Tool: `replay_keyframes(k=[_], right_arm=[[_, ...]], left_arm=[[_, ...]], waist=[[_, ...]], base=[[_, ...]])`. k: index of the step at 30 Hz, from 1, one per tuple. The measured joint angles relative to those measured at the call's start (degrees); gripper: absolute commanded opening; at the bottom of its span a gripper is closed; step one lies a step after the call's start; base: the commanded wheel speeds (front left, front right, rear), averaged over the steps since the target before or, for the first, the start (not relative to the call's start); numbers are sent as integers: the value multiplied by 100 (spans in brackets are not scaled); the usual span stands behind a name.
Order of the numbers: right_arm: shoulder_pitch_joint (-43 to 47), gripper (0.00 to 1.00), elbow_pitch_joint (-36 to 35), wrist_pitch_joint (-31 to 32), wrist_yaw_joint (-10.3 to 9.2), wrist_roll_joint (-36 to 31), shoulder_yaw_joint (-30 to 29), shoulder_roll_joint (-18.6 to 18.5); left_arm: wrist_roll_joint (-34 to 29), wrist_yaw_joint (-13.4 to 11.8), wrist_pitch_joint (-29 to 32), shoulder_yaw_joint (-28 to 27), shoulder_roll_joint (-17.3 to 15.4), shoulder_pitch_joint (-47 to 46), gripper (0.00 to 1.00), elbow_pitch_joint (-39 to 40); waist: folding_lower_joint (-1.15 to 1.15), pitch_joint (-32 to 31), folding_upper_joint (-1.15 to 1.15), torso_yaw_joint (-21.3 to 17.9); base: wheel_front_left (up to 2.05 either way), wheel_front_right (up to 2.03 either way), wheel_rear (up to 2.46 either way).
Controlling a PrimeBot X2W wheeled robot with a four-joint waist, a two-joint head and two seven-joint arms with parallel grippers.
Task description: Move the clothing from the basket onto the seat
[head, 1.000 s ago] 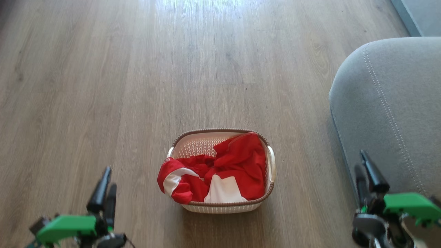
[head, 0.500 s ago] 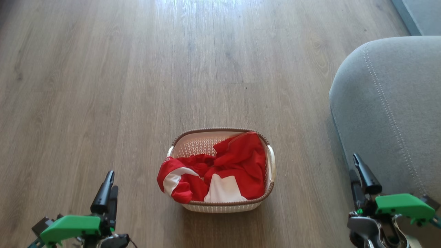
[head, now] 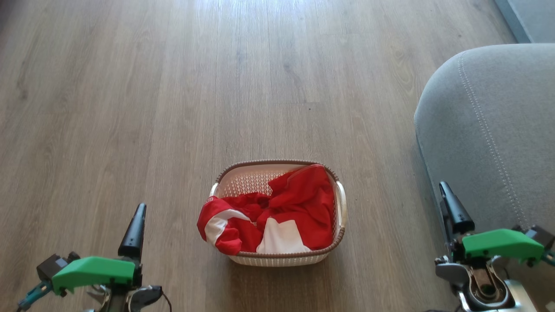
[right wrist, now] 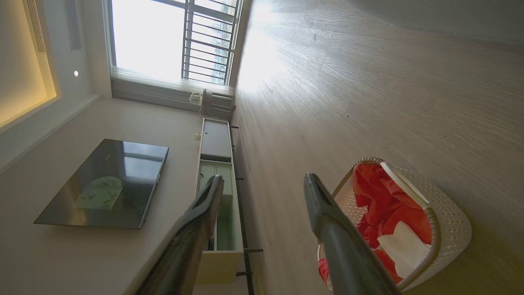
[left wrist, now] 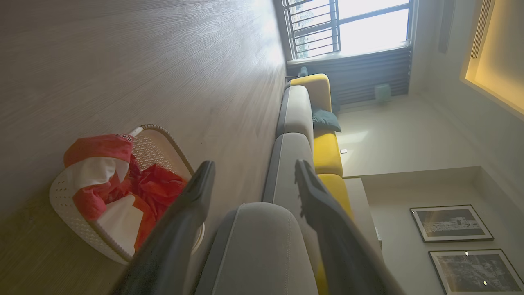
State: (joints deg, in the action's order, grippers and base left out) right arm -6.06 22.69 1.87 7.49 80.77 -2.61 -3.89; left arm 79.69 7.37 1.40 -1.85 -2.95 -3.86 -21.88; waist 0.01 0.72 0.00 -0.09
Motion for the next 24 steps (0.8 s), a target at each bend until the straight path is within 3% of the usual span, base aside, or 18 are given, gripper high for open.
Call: replay_keyframes(k=[24], right_arm=[[-536, 100, 322, -393, 0, -1816, 461, -170]], left_arm=[[-2046, 1, -371, 224, -118, -374, 100, -32]], waist=[[0, 50, 0, -5]], base=[[0, 0, 0]])
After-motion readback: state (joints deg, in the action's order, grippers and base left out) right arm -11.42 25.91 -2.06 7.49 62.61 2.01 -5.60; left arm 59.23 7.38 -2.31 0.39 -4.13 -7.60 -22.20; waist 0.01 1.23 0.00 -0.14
